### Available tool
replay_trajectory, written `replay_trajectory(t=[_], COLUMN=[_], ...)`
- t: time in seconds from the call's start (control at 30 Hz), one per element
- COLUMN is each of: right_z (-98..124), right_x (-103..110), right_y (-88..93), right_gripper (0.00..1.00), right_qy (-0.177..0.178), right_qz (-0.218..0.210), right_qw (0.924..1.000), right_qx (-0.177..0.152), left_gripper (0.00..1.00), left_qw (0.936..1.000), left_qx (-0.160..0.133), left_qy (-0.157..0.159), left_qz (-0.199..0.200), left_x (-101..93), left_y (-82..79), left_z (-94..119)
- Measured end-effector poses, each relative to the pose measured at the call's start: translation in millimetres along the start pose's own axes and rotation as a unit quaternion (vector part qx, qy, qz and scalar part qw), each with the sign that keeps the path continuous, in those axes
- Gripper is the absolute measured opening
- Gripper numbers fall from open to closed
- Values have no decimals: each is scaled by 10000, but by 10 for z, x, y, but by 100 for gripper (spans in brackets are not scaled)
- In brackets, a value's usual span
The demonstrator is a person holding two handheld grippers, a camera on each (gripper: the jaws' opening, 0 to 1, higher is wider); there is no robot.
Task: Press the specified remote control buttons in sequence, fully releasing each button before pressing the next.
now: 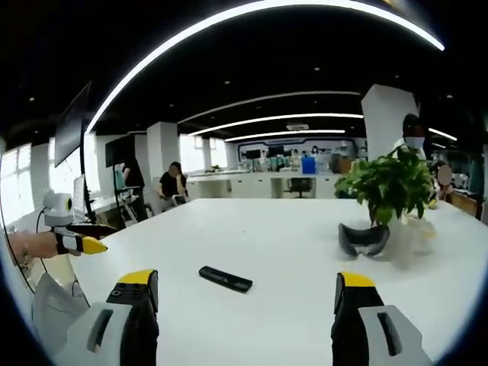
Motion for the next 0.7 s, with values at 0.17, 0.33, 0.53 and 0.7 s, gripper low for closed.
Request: replay_trajectory(t=[0.17, 0.33, 0.53, 0.7], right_z=[-3, 6, 36, 72], right_x=[-13, 1, 67, 134], right_y=[102, 198, 288, 404], right_gripper=[95, 91, 90, 87], right_qy=[-39, -137, -299, -475], right_qz=[38, 139, 176, 240], right_qw=[9997, 9984, 9967, 9939], right_qx=[235, 526, 730, 970], left_gripper=[100, 100, 100, 100], left_qw=[9961, 9711, 9582, 9318], left_qx=[629, 1596, 1805, 2346], left_qy=[501, 1257, 1785, 2266], left_qz=[-366, -1250, -1323, -1595], left_x=[6, 75, 64, 55], left_y=[180, 434, 441, 644], left_z=[-182, -369, -710, -953])
Point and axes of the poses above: the point that each gripper's makers call its tool centre point, and the gripper's own axes: z roughly backward along the fingers, x roughly to its left, y roughly out of its underside, the point moved 2 cm from there along z, roughly backward along the fingers, and after that the axes turned 15 degrees about -x, right-handed, at the moved point
